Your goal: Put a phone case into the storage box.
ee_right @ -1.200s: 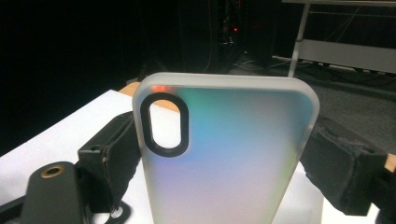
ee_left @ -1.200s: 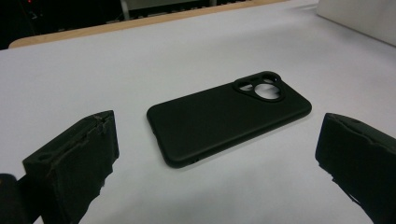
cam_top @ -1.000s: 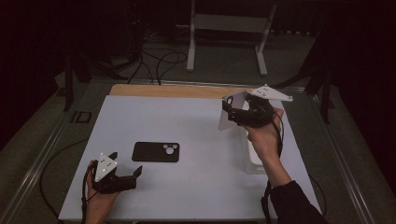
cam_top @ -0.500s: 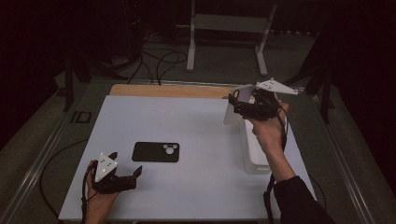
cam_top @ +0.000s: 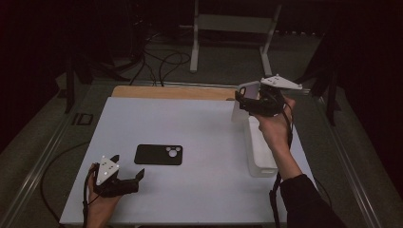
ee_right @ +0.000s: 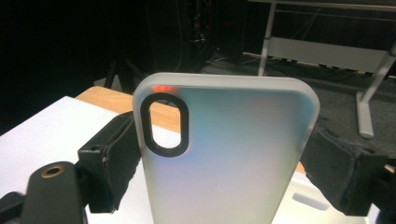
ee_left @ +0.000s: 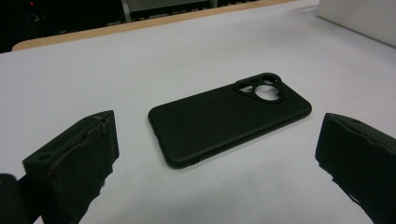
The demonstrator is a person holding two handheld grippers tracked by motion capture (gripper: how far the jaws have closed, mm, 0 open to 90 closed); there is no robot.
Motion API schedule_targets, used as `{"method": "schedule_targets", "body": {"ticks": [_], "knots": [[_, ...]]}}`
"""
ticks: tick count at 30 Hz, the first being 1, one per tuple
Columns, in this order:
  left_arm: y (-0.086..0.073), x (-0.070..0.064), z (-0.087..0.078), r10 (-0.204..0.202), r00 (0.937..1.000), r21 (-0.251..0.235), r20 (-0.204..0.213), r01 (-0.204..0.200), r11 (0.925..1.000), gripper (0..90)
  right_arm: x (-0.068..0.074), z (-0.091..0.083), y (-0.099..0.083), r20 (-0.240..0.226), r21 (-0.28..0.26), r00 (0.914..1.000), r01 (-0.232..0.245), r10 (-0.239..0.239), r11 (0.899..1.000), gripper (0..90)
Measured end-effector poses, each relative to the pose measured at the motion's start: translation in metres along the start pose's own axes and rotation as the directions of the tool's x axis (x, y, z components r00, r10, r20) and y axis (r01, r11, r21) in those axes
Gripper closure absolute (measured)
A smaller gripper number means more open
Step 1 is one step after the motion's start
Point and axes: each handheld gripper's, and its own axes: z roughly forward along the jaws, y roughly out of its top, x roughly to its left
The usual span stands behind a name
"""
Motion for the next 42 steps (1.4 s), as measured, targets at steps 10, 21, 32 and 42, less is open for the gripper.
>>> {"method": "schedule_targets", "body": {"ticks": [10, 21, 32, 42], "knots": [[0.0, 0.0, 0.0, -0.001, 1.0, -0.002, 0.0, 0.001, 1.0, 0.0, -0.015, 0.01, 0.001, 0.04, 0.01, 0.9991, -0.011, 0.01, 1.0, 16.9], [0.0, 0.0, 0.0, -0.002, 1.0, -0.006, -0.001, 0.002, 1.0, 0.0, -0.032, 0.02, 0.0, 0.088, 0.024, 0.9954, -0.04, 0.038, 0.999, 16.9], [0.0, 0.0, -0.001, -0.006, 1.0, -0.006, -0.003, 0.006, 1.0, 0.0, -0.047, 0.032, -0.004, 0.139, 0.036, 0.9873, -0.082, 0.076, 0.996, 16.8], [0.0, 0.001, -0.002, -0.005, 1.0, -0.014, -0.004, 0.005, 0.9999, 0.0, -0.063, 0.041, -0.009, 0.187, 0.036, 0.9748, -0.131, 0.122, 0.991, 16.8]]}}
